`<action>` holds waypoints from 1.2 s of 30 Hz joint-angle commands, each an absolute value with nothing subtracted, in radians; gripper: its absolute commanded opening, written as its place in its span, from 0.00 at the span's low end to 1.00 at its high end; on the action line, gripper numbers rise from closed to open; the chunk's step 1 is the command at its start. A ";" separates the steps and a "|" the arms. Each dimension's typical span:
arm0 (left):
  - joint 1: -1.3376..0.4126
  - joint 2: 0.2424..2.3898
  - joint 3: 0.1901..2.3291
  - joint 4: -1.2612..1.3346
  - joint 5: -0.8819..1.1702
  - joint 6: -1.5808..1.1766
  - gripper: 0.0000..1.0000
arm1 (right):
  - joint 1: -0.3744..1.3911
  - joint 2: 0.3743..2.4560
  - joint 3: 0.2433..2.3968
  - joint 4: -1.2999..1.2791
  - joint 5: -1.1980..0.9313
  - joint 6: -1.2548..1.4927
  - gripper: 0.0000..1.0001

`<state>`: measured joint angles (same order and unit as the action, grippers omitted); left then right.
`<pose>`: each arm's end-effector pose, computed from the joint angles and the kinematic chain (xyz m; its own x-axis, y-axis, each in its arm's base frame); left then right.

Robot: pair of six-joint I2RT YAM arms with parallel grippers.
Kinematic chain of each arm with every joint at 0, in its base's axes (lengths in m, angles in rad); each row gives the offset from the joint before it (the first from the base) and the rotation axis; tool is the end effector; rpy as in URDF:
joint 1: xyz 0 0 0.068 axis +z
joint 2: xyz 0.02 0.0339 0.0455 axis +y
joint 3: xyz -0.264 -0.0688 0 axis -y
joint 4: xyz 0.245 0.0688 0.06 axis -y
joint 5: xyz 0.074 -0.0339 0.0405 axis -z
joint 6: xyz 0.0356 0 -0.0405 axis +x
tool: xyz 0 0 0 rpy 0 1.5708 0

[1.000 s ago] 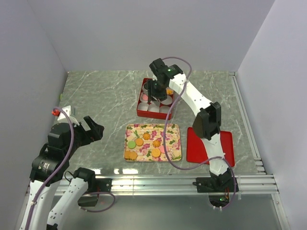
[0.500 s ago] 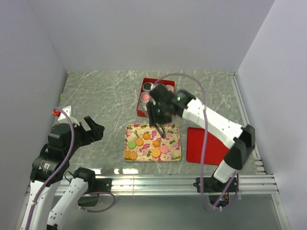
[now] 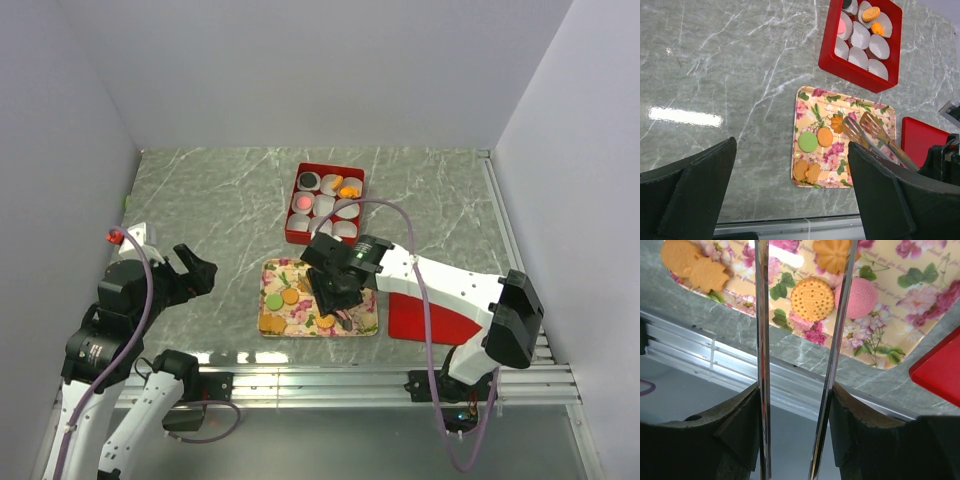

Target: Pack the cookies

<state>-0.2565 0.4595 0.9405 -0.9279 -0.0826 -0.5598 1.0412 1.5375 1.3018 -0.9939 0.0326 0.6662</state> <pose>0.0700 -0.0153 0.3498 -0.4503 -0.4290 -0.7831 -0.0687 0.8911 -0.4487 0.1526 0.2584 0.2752 -0.9039 -0.3215 -0.2820 -0.3796 0.9070 0.1826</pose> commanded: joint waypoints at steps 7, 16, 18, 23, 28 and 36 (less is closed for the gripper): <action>-0.252 0.446 0.943 -0.902 -0.081 -0.545 1.00 | 1.083 1.577 1.330 -0.980 0.072 0.684 0.56; -0.252 0.442 0.946 -0.904 -0.086 -0.549 0.99 | 1.097 1.628 1.367 -1.005 0.084 0.670 0.56; -0.252 0.440 0.946 -0.904 -0.086 -0.549 0.99 | 1.098 1.643 1.379 -1.008 0.084 0.666 0.56; -0.252 0.434 0.946 -0.905 -0.090 -0.551 0.99 | 1.101 1.666 1.396 -1.015 0.080 0.661 0.55; -0.252 0.433 0.948 -0.904 -0.092 -0.552 0.99 | 1.103 1.671 1.402 -1.020 0.080 0.660 0.53; -0.250 0.433 0.945 -0.904 -0.087 -0.549 0.99 | 1.103 1.695 1.413 -1.031 0.075 0.652 0.42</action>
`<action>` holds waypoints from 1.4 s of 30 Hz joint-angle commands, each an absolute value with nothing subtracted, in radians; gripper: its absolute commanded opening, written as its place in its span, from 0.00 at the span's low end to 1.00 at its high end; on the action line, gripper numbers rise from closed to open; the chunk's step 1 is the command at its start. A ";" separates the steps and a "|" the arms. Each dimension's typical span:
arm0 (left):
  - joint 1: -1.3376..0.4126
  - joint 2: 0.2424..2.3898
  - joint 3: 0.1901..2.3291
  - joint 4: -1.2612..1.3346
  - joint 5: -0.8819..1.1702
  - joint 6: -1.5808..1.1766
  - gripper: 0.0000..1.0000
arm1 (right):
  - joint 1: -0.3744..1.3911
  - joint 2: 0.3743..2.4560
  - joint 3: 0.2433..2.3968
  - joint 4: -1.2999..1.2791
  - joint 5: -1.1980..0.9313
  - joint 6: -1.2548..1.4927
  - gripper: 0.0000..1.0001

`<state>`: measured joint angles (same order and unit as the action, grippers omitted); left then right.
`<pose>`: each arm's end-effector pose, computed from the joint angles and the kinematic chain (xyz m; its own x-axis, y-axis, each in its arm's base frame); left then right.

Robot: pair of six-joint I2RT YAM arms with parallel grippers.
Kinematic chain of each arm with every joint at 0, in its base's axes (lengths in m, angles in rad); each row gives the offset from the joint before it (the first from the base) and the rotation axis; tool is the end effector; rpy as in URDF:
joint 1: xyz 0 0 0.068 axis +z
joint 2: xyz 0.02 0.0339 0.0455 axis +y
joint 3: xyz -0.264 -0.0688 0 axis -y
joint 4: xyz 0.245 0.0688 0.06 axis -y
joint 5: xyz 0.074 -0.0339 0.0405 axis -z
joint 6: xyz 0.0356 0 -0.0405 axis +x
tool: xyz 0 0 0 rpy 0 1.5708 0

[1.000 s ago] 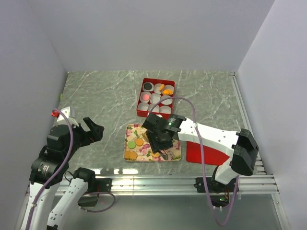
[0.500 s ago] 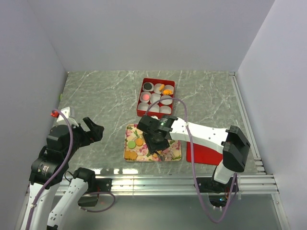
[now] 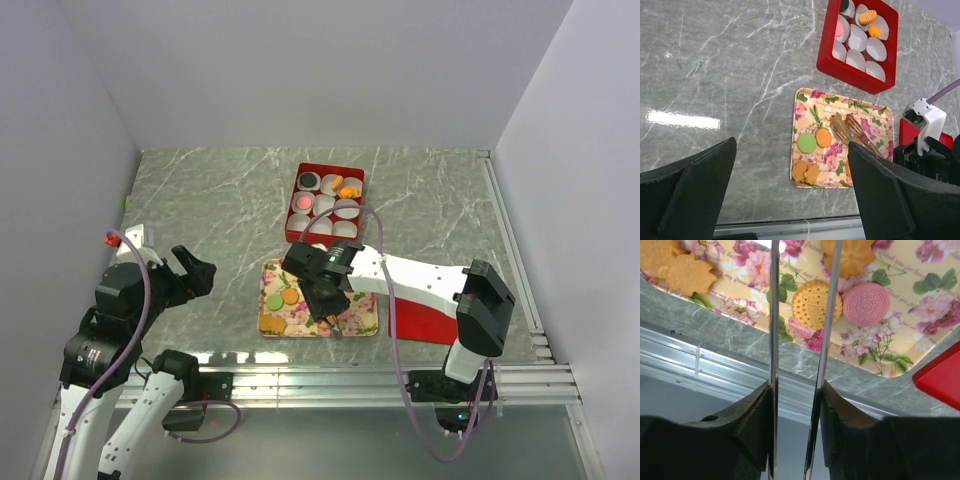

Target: Pack the cookies

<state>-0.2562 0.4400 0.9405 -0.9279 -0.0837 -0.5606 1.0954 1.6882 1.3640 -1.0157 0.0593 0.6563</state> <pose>0.0655 -0.0141 0.3508 -0.4347 -0.4338 -0.7892 -0.0617 0.8886 -0.4545 0.1517 0.2901 0.2479 -0.8908 -0.3996 -0.2165 -0.4264 0.8997 0.0939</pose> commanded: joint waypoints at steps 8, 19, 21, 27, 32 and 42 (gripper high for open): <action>-0.247 0.436 0.945 -0.902 -0.083 -0.548 0.99 | 1.104 1.697 1.449 -1.058 0.098 0.641 0.35; -0.239 0.437 0.945 -0.902 -0.084 -0.548 0.99 | 1.060 1.683 1.600 -1.157 0.156 0.604 0.34; -0.236 0.437 0.945 -0.900 -0.081 -0.546 0.99 | 1.032 1.683 1.640 -1.177 0.166 0.588 0.34; -0.227 0.445 0.943 -0.900 -0.080 -0.545 0.99 | 0.907 1.684 1.735 -1.198 0.164 0.523 0.34; -0.213 0.448 0.943 -0.899 -0.080 -0.545 0.99 | 0.807 1.733 1.853 -1.223 0.152 0.445 0.34; -0.173 0.463 0.942 -0.897 -0.072 -0.541 0.99 | 0.661 1.926 2.037 -1.235 0.081 0.334 0.34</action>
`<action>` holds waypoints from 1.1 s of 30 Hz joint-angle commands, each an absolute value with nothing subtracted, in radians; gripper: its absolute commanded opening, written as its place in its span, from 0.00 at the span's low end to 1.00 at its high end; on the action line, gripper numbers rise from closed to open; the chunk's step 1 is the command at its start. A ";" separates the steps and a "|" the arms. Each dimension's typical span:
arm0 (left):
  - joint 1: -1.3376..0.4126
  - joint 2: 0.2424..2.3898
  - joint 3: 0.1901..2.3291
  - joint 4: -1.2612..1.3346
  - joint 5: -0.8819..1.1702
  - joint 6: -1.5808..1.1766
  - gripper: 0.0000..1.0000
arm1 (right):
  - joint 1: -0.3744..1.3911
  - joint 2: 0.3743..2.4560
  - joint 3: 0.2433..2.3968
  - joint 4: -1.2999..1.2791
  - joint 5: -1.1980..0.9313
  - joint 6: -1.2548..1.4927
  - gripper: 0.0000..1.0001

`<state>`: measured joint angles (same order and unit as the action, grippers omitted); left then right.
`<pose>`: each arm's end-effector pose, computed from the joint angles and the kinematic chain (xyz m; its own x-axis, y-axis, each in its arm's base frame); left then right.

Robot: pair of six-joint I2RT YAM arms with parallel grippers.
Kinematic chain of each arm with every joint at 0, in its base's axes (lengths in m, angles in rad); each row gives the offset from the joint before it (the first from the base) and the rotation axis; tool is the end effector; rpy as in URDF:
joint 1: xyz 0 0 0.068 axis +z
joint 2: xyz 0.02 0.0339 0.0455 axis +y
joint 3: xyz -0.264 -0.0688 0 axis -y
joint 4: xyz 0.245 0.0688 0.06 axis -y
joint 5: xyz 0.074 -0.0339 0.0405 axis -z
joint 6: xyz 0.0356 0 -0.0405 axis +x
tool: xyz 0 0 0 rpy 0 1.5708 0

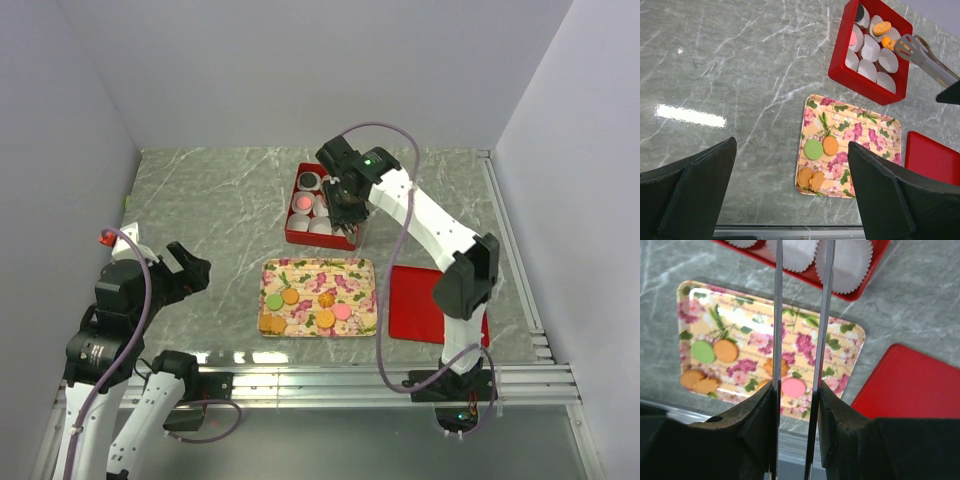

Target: Pack the cookies

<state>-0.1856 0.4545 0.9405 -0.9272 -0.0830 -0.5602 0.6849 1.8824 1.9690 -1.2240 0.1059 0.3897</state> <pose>0.0697 -0.0101 0.3501 -0.4141 -0.4610 -0.7848 -0.1296 0.8833 -0.4505 0.3012 0.2411 0.3465 -0.8761 -0.2278 -0.4249 -0.2831 0.9565 0.0708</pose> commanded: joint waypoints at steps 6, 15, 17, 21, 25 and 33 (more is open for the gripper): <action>-0.152 0.471 0.940 -0.893 -0.061 -0.541 0.99 | 0.600 2.022 2.105 -1.223 0.003 0.318 0.34; -0.130 0.476 0.936 -0.888 -0.055 -0.543 0.99 | 0.577 2.132 2.203 -1.218 -0.051 0.322 0.33; -0.127 0.483 0.934 -0.885 -0.051 -0.540 0.99 | 0.571 2.146 2.215 -1.218 -0.057 0.322 0.34; -0.126 0.488 0.934 -0.885 -0.043 -0.537 0.99 | 0.571 2.167 2.218 -1.220 -0.055 0.322 0.34; -0.124 0.491 0.934 -0.884 -0.041 -0.537 0.99 | 0.571 2.171 2.204 -1.221 -0.037 0.321 0.35; -0.126 0.492 0.933 -0.882 -0.034 -0.531 0.99 | 0.568 2.172 2.209 -1.226 -0.011 0.325 0.46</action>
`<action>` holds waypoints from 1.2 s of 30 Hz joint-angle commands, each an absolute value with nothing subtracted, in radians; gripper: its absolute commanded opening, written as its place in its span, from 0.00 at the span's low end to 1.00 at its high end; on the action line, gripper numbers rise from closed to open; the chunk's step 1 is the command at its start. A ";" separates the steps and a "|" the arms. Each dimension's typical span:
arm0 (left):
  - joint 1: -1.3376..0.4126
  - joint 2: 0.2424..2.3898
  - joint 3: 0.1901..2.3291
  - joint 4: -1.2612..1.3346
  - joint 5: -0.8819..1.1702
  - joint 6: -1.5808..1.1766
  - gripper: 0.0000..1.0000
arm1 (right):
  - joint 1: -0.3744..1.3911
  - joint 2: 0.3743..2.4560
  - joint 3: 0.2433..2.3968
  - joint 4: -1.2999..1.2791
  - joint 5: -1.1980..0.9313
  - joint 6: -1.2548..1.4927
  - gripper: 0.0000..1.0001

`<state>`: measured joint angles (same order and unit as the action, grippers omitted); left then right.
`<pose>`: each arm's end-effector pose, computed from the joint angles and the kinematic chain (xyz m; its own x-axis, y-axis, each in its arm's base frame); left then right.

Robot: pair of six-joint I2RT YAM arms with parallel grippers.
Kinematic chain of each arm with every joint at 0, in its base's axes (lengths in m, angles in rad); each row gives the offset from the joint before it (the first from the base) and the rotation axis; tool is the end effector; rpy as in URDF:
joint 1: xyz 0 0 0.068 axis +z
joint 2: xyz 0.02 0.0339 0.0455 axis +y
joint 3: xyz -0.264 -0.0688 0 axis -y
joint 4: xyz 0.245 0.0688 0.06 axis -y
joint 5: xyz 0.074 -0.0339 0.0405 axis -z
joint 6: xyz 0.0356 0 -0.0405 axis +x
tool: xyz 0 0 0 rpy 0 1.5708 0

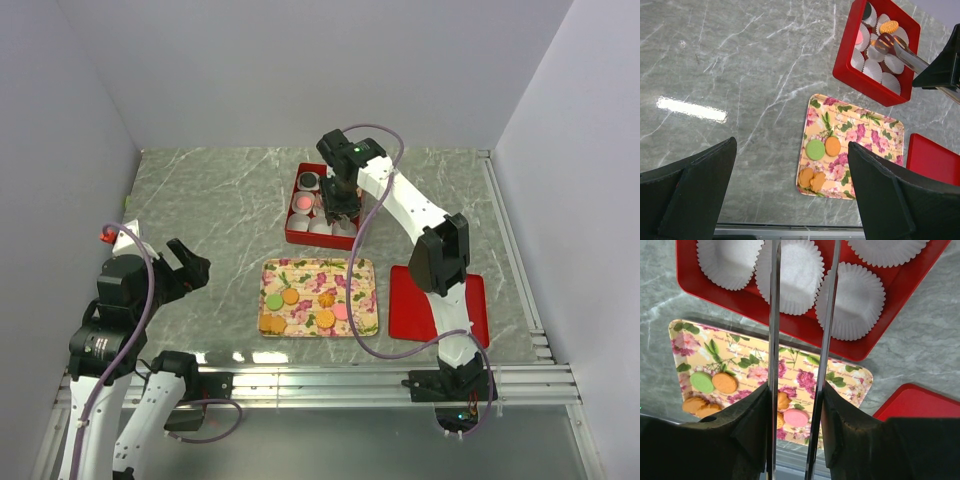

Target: Pack the cookies

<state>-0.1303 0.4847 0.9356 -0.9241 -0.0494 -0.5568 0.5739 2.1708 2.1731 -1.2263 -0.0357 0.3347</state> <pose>0.0779 -0.0084 0.3473 -0.4292 -0.4761 -0.7676 -0.1656 0.8769 -0.4513 0.3782 0.2460 0.2889 -0.9275 -0.2087 -0.3100 -0.2626 0.9542 0.1434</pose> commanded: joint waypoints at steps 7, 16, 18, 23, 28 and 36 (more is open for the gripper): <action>-0.135 0.486 0.931 -0.879 -0.031 -0.531 0.99 | 0.565 2.146 2.200 -1.217 -0.002 0.327 0.48; -0.152 0.479 0.933 -0.882 -0.035 -0.532 0.99 | 0.565 2.108 2.181 -1.204 0.037 0.340 0.53; -0.158 0.477 0.934 -0.881 -0.035 -0.532 0.99 | 0.566 2.095 2.181 -1.206 0.035 0.353 0.53; -0.167 0.469 0.933 -0.881 -0.037 -0.534 0.99 | 0.577 2.017 2.134 -1.198 0.026 0.379 0.53; -0.179 0.457 0.930 -0.877 -0.031 -0.535 0.99 | 0.623 1.904 2.034 -1.177 0.032 0.408 0.53; -0.204 0.453 0.927 -0.877 -0.034 -0.537 0.99 | 0.782 1.727 1.792 -1.125 0.043 0.501 0.53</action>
